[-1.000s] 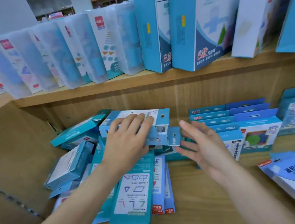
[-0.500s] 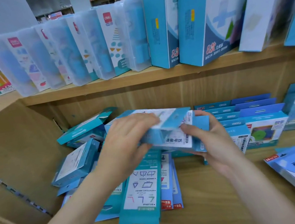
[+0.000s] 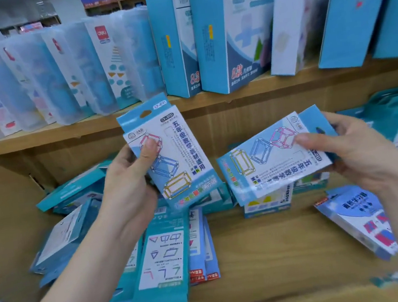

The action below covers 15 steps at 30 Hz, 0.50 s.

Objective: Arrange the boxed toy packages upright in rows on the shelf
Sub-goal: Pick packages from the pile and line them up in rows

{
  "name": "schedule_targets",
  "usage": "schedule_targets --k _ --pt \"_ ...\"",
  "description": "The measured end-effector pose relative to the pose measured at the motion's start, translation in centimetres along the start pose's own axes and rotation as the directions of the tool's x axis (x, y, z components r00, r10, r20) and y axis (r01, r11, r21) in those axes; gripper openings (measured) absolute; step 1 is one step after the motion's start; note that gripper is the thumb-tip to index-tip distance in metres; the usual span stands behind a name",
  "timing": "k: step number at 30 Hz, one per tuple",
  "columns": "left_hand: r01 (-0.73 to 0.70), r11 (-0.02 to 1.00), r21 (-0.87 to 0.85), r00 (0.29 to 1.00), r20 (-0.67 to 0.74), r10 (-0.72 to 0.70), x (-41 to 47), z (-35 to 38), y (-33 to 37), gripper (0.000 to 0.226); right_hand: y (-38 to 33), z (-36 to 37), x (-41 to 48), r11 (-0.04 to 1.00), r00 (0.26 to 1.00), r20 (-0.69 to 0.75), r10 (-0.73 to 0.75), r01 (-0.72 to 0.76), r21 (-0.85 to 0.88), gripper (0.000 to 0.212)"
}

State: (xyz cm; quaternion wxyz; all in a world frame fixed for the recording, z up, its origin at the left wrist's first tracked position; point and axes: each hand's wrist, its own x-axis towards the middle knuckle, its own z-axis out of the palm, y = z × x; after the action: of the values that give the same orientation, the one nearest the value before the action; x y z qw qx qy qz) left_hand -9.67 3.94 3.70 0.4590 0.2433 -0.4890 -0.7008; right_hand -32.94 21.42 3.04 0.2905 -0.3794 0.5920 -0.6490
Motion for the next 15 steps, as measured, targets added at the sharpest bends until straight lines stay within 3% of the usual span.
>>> schedule_targets --k 2,4,9,15 --pt "-0.004 1.000 0.015 0.999 0.032 0.003 -0.1 0.5 0.0 0.032 0.0 -0.9 -0.4 0.999 1.000 -0.013 0.004 -0.004 -0.054 0.068" --pt "-0.008 1.000 0.012 0.998 0.062 0.008 -0.3 1.1 -0.1 0.035 -0.1 -1.8 -0.9 0.997 1.000 -0.017 0.023 -0.025 -0.074 0.070" --pt "-0.049 0.999 0.010 0.985 0.165 0.047 -1.0 2.2 -1.1 0.042 -1.1 -3.4 -2.8 0.978 0.995 -0.039 0.087 -0.093 -0.186 0.036" --pt "-0.050 0.987 0.155 0.951 0.310 0.000 -2.2 3.7 -3.2 0.036 -0.2 -4.5 -4.3 0.928 0.991 -0.067 0.114 -0.130 -0.348 0.028"
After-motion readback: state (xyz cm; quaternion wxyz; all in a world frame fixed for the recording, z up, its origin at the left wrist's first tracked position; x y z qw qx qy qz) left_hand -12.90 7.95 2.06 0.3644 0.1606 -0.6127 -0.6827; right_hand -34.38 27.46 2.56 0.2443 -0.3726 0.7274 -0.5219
